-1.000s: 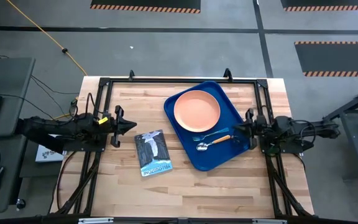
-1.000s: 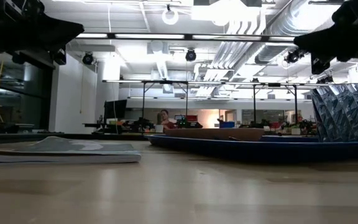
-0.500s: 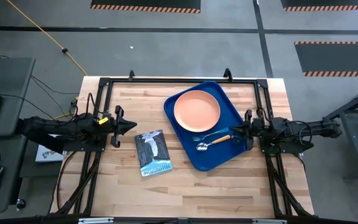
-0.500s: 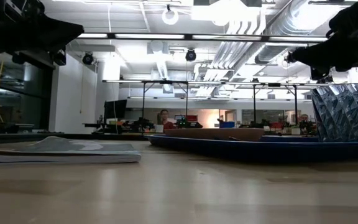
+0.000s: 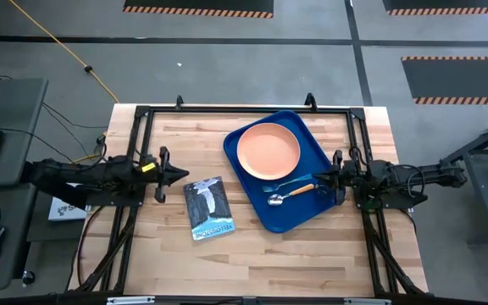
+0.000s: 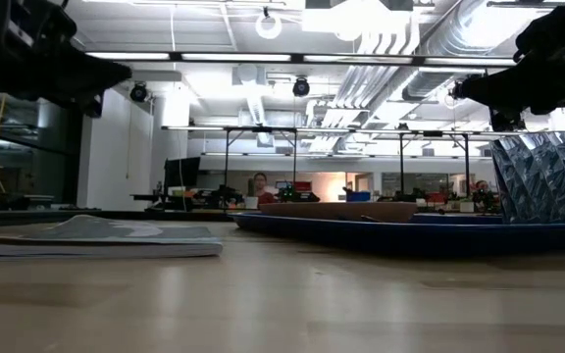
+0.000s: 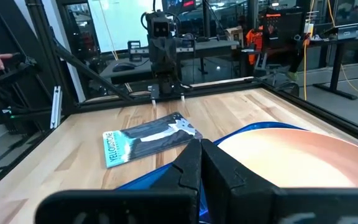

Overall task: Pick and place plate/cup/fork/spoon on tray
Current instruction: Return to Home Position

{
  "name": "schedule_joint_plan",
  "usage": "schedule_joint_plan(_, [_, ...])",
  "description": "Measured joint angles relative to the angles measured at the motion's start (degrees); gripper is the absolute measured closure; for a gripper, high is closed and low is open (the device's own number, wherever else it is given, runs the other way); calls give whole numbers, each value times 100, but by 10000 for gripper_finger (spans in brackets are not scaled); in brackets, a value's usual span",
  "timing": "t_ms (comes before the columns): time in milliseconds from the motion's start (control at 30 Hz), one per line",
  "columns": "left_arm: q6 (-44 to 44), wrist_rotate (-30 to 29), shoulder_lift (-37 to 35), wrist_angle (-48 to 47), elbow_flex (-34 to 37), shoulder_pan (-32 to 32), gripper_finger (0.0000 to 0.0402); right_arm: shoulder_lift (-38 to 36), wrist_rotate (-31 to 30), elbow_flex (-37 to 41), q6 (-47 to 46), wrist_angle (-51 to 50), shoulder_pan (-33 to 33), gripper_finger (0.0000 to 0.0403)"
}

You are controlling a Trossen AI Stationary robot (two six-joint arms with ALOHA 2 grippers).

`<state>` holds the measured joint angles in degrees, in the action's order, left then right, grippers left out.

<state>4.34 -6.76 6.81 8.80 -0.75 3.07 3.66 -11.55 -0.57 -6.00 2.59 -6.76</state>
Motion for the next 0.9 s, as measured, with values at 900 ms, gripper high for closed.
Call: schedule_joint_plan(900, [-2,100,-112,-747,2,-4,401,0,-1,-1,1,-4,-1,402])
